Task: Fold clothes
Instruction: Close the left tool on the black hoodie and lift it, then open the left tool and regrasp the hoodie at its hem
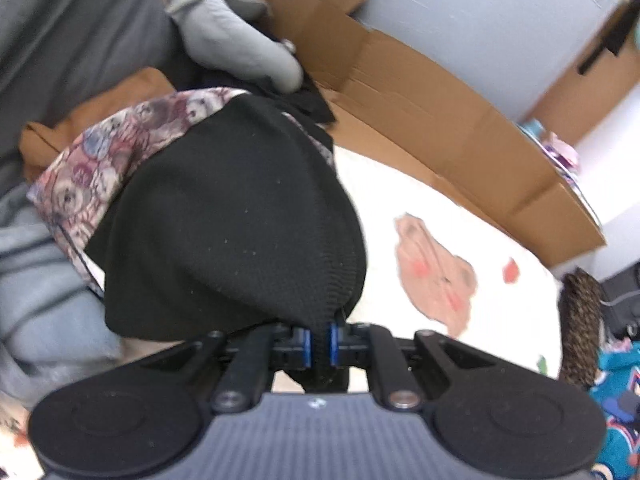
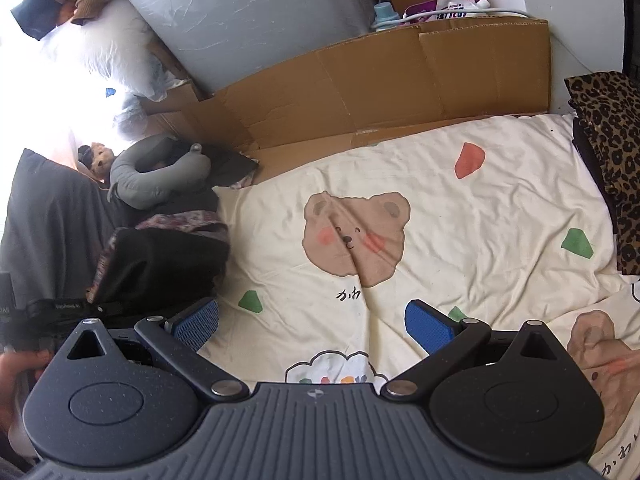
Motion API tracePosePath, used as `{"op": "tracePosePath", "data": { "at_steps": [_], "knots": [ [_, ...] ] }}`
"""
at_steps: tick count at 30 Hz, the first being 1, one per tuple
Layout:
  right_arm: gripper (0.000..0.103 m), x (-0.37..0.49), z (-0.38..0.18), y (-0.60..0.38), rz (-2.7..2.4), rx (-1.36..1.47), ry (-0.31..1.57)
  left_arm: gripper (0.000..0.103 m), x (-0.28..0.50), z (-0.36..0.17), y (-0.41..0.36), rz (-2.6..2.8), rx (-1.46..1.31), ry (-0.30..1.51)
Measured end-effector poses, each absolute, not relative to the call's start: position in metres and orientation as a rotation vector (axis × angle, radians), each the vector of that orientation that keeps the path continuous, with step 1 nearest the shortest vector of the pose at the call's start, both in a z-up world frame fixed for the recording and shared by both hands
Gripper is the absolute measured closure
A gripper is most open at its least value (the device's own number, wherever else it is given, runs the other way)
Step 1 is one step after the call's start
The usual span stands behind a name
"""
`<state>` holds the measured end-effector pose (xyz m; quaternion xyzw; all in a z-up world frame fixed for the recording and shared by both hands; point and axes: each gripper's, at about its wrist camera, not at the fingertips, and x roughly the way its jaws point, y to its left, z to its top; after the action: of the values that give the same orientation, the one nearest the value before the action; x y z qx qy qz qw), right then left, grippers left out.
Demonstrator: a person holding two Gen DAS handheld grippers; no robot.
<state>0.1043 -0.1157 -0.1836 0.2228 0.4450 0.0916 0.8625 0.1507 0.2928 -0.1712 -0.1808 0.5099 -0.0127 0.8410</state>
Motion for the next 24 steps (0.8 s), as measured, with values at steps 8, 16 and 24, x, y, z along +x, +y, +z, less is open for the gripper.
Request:
{"op": "tracePosePath", "data": {
  "at_steps": [8, 16, 24],
  "knots": [
    [0.001, 0.096, -0.183, -0.127, 0.176, 0.48, 0.931, 0.099, 0.141, -0.183, 0.258, -0.183, -0.416, 1.144],
    [0.001, 0.087, -0.195, -0.132, 0.157, 0.477, 0.954, 0.088, 0.127, -0.195, 0.245, -0.217, -0.412, 1.197],
    [0.001, 0.085, -0.2, -0.13, 0.157, 0.474, 0.969, 0.067, 0.123, -0.196, 0.295, -0.051, -0.411, 1.166]
  ]
}}
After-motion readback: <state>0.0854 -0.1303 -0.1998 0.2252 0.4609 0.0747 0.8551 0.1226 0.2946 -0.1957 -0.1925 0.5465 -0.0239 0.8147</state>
